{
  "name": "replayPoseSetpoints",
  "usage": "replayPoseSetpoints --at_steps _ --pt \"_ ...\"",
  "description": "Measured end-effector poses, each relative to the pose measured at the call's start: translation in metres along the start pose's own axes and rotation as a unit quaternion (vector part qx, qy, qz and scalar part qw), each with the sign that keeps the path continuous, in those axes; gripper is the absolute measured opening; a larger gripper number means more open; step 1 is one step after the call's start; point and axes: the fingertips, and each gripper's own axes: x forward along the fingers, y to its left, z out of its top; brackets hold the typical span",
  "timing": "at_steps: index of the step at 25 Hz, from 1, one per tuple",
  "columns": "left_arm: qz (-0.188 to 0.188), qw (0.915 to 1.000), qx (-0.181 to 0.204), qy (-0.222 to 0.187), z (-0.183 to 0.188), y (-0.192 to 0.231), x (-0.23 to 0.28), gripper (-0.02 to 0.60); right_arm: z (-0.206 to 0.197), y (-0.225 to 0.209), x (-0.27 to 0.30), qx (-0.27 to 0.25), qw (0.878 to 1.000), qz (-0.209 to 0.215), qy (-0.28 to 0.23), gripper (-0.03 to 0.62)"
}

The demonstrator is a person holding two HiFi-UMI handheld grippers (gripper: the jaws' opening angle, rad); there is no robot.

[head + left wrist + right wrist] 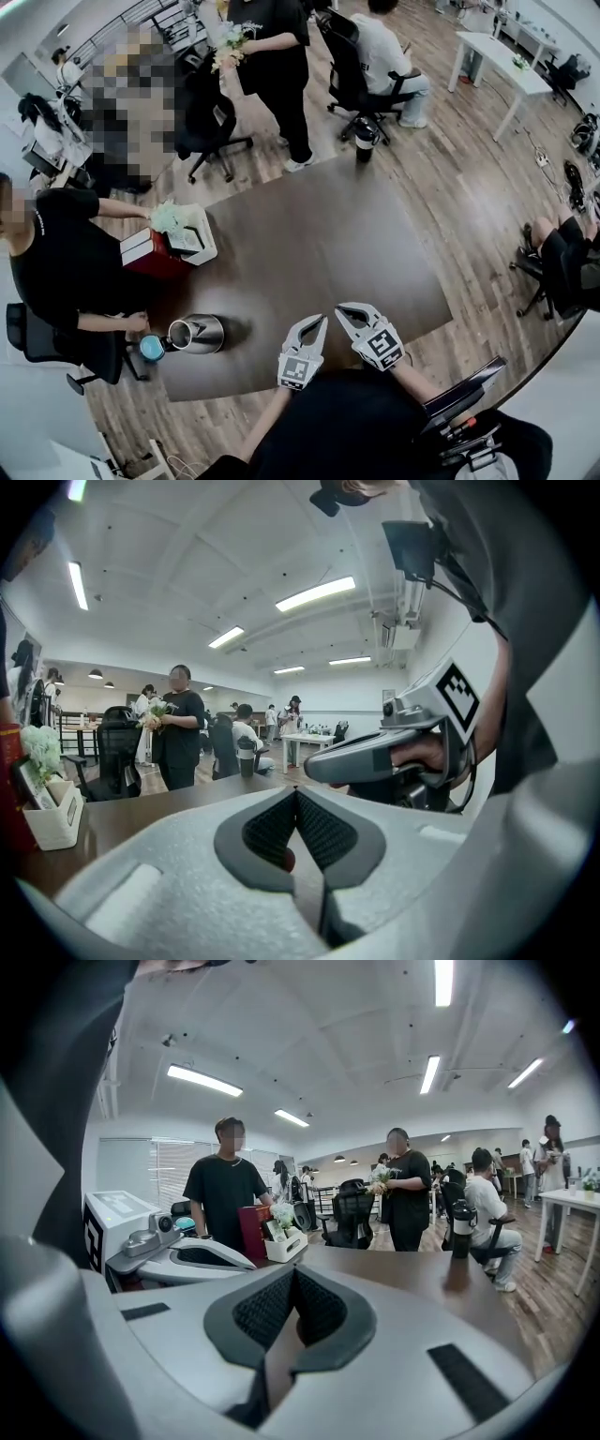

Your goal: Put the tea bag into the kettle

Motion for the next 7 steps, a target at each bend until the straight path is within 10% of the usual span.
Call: replayPoseSetpoints --at_steps 7 --pt "-0.004 0.9999 0.004 0.016 -0.004 0.000 -0.018 0.006 -0.007 0.016 -0.003 0.013 1.000 -0.002 0.006 0.005"
